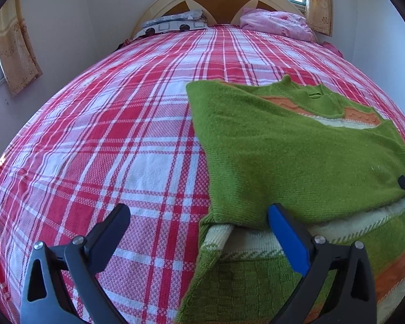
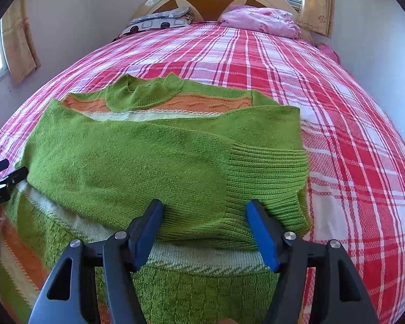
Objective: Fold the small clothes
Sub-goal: 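Press and smooth the folded sleeves flat with both tools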
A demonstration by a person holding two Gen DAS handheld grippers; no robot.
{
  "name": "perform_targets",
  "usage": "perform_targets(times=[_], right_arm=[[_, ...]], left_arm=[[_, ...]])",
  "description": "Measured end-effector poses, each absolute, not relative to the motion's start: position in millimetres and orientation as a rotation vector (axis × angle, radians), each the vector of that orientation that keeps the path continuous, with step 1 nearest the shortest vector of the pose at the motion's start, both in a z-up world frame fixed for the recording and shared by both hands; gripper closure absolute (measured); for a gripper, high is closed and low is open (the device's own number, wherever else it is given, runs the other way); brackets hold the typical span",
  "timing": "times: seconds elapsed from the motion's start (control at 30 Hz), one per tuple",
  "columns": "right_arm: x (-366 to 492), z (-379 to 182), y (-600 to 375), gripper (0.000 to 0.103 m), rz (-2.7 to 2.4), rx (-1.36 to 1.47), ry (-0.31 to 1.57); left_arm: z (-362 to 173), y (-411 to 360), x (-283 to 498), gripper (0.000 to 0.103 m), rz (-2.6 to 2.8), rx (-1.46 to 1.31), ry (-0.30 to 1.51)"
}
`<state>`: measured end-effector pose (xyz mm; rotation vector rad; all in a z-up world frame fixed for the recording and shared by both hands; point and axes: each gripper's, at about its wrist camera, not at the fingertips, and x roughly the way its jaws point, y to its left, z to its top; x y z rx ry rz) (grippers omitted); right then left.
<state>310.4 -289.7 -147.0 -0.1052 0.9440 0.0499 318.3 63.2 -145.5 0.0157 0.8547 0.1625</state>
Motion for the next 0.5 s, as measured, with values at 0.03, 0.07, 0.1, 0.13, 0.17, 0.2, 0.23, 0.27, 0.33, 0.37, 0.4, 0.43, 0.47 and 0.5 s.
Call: perform_targets(times=[0.03,0.07,0.1,0.13,0.17,0.2,0.23,0.27,0.33,0.37,0.4,0.43,0.47,0.5], right_arm=[[308.4,-145.6,-288.2,0.037,0.045,-0.114,0.939],[305.7,-143.9,-287.3,0.037,0.042,-0.118,0.932],[303.0,-142.3,-287.1,0.037,0.04,-0.116,0.926],[300.0,-140.7,-287.5,0.036,0.04,-0.111,0.919],[297.1,-138.9,-288.5,0.035,0.041,-0.101,0.908],[296.0,-138.0,-289.4,0.034,0.04,-0.095,0.905],[294.8,-136.5,-290.1,0.034,0.039,-0.088,0.902],[291.7,-133.5,-290.8,0.034,0.035,-0.077,0.895],[285.1,-128.4,-290.9,0.033,0.043,-0.058,0.884],[279.7,-126.2,-290.1,0.033,0.055,-0.054,0.885],[275.6,-125.3,-289.2,0.032,0.061,-0.054,0.888],[270.2,-124.5,-288.4,0.032,0.065,-0.058,0.888],[264.0,-123.9,-287.5,0.032,0.07,-0.063,0.886],[258.3,-123.9,-286.7,0.032,0.076,-0.067,0.888]], left_arm=[[-144.6,63.1,316.9,0.0,0.167,0.014,0.85],[-142.4,62.2,313.2,0.0,0.173,0.013,0.846],[-141.2,62.1,310.7,0.0,0.168,0.01,0.848],[-140.3,62.7,307.7,0.0,0.158,0.004,0.847],[-139.4,63.1,303.6,0.0,0.15,-0.006,0.838],[-138.4,63.7,299.0,0.0,0.146,-0.014,0.827],[-137.4,64.6,296.4,0.0,0.145,-0.018,0.824],[-135.9,65.6,293.0,0.0,0.145,-0.026,0.821],[-131.7,67.3,283.0,0.0,0.132,-0.046,0.811],[-130.8,66.8,278.1,0.0,0.126,-0.047,0.81],[-130.5,66.6,274.3,0.0,0.12,-0.048,0.81],[-130.3,67.0,271.3,0.0,0.114,-0.048,0.809],[-130.0,66.8,266.9,0.0,0.108,-0.047,0.806],[-130.2,66.1,260.6,0.0,0.103,-0.046,0.8]])
